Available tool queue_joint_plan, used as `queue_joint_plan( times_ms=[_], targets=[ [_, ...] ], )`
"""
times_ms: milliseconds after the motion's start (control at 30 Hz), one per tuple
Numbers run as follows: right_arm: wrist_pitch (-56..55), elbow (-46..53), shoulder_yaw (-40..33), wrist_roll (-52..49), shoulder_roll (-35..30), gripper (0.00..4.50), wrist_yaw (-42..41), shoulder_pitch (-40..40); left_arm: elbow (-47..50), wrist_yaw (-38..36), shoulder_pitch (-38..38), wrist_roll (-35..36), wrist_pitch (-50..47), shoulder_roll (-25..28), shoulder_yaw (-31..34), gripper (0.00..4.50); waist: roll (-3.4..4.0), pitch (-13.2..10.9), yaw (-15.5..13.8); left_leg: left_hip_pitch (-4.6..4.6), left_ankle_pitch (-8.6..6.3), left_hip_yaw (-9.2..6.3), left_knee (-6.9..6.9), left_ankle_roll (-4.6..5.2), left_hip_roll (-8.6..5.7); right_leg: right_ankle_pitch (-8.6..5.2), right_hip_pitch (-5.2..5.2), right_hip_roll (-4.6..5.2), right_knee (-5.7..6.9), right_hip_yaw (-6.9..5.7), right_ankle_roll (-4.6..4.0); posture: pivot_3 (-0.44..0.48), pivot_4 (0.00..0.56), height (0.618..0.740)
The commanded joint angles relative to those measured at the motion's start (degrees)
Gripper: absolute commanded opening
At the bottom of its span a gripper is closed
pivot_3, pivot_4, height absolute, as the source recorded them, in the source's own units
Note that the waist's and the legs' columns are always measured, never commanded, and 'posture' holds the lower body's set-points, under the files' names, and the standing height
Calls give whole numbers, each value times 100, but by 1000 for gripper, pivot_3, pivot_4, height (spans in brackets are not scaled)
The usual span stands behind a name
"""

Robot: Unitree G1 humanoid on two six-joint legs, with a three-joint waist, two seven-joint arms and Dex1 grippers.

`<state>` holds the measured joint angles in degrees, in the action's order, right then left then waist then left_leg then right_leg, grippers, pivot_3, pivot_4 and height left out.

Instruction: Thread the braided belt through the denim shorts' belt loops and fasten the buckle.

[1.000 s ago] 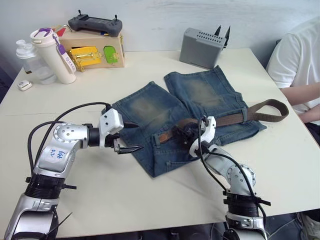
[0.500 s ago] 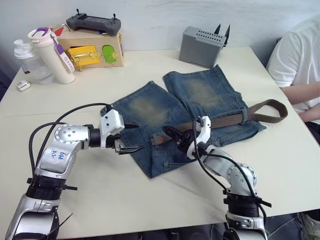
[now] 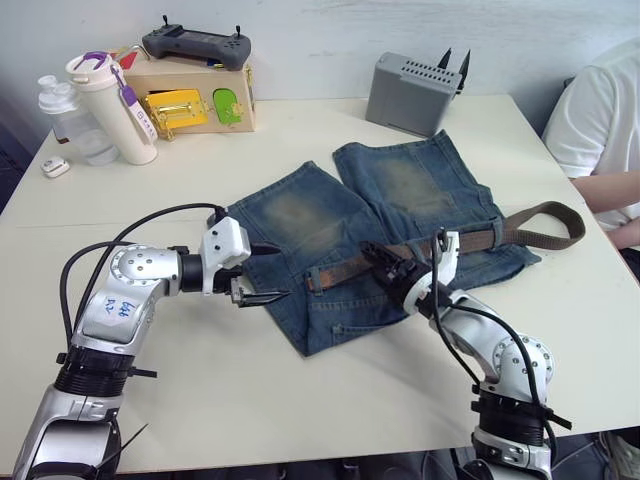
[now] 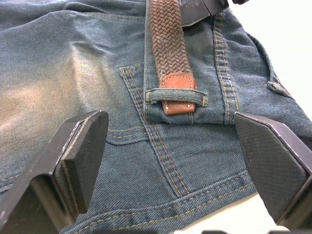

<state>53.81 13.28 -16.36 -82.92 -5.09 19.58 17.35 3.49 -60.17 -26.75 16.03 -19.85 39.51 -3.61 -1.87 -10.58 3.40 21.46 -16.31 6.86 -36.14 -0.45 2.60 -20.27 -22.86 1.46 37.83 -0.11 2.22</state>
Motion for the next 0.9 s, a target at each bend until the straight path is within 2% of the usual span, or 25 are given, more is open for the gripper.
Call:
queue_joint_plan(
  times_ms=[33, 167, 533, 700, 767, 800, 900],
  targets=[
    [-46, 68, 177, -79, -23, 1917, -139, -81, -7, -45, -113, -22, 110, 10, -16, 4500, 0, 0, 2, 0, 0, 0, 0, 0, 0, 0, 0, 0, 0, 0, 0, 0, 150, 735],
    [-43, -124, 504, 283, -15, 21, -502, -104, 0, -51, -107, -40, 118, 15, -13, 4500, 2, -1, 6, 0, 0, 0, 0, 0, 1, 0, -2, -1, 1, 1, 0, 0, 150, 735],
    [88, -356, 1095, 787, 243, 21, -1026, 98, 120, -89, 19, -109, 130, 68, -62, 4500, 2, -1, 108, -1, 1, 0, 3, -2, 4, 0, -2, -4, 2, 0, 0, 0, 150, 735],
    [216, -338, 1268, 1060, 157, 21, -1157, 132, 127, -114, 28, -169, 186, 74, -151, 4500, 2, -1, 147, -1, 1, 1, 5, -2, 5, 0, -3, -4, 1, 0, 0, 0, 150, 735],
    [246, -238, 1141, 860, 146, 751, -1177, 116, 88, -154, 16, -256, 283, 98, -220, 4500, 2, -1, 143, -2, 1, 1, 4, -2, 5, 0, -3, -4, 1, 0, 0, 0, 150, 735],
    [321, -103, 1053, 694, 51, 889, -1185, 96, 57, -175, 9, -295, 333, 110, -241, 4500, 2, -1, 141, -1, 1, 1, 4, -2, 5, 0, -3, -4, 1, 0, 0, 0, 150, 735],
    [555, 256, 910, 361, -306, 2015, -1213, 73, -38, -230, -11, -378, 463, 140, -268, 4500, 4, -2, 116, 8, 1, 1, 5, -2, 4, 0, -13, -3, 1, 0, 0, 0, 150, 735]
  ],
)
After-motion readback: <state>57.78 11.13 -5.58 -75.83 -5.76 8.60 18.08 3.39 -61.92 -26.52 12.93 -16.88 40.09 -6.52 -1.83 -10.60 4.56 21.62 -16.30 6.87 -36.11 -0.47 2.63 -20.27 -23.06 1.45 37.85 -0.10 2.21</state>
